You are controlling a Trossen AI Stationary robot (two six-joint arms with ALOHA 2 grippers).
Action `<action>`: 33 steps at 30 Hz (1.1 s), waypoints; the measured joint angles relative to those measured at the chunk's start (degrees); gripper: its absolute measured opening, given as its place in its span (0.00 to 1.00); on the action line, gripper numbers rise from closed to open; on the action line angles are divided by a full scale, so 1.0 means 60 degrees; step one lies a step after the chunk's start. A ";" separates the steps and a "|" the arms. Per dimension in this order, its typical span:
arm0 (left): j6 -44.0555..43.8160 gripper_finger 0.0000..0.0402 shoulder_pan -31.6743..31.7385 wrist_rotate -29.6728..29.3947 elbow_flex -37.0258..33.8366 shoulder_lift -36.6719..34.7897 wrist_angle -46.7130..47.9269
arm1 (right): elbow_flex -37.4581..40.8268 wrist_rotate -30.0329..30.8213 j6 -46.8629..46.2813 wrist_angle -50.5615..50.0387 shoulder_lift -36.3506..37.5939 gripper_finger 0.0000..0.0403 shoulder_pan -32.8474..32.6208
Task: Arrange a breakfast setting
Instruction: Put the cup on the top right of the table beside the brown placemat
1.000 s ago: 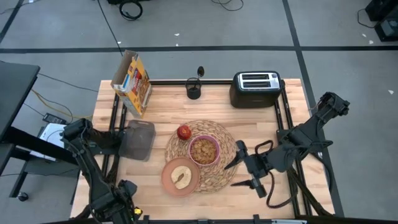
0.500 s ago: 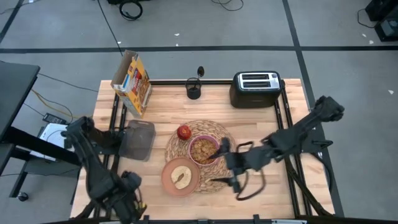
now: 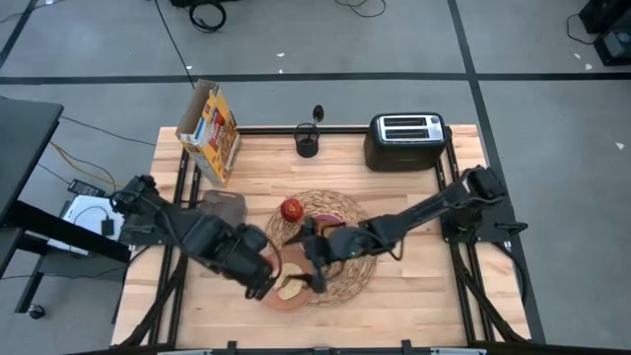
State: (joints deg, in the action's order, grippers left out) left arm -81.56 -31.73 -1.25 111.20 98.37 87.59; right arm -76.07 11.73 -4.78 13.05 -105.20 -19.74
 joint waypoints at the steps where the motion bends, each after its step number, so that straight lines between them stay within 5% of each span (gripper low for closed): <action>1: 0.0201 0.03 0.0144 -0.0060 0.0000 0.0000 -0.0030 | 0.0000 -0.0002 0.0038 0.0108 -0.0132 0.99 0.0120; 19: 0.2777 0.03 0.2120 -0.0800 0.0000 0.0042 -0.1173 | -0.0005 -0.1879 0.1200 0.0909 -0.1238 0.98 0.1770; 33: 0.3621 0.04 0.2634 -0.0501 0.0000 0.0069 -0.1121 | -0.0004 -0.1894 0.1481 0.0530 -0.1309 0.84 0.1984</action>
State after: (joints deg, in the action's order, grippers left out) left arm -59.83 -15.92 -4.25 111.20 98.78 80.86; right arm -76.09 0.36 4.10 16.23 -113.06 -7.84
